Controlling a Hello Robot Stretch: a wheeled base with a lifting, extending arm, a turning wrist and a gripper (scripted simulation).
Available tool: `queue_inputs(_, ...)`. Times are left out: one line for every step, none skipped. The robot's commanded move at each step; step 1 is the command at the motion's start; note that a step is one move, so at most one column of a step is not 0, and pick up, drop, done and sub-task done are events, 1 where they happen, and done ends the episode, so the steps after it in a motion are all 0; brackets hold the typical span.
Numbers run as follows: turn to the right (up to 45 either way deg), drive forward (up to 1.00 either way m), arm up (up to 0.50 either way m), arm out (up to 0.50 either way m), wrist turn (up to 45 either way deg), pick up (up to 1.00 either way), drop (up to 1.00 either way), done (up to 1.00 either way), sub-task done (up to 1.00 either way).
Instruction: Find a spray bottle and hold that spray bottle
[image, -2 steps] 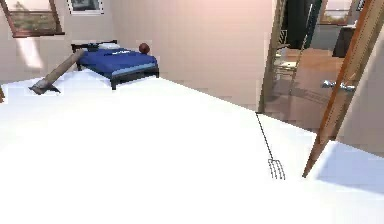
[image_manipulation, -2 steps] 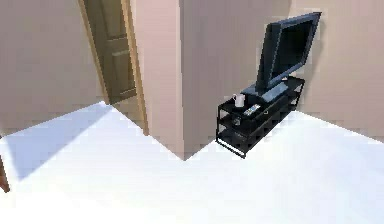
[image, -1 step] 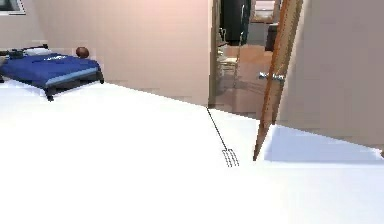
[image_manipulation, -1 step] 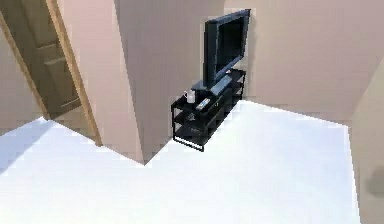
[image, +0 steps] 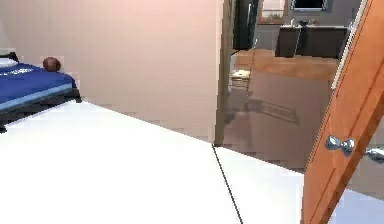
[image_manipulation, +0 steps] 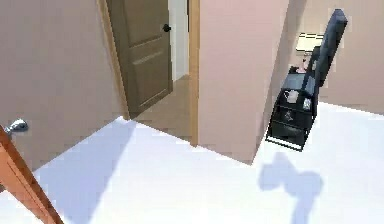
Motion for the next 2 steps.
queue_inputs(6.0,0.0,0.0,0.0,0.0,0.0,0.0,0.0,0.0)
queue_inputs(0.0,0.3,0.0,0.0,0.0,0.0,0.0,0.0,0.0)
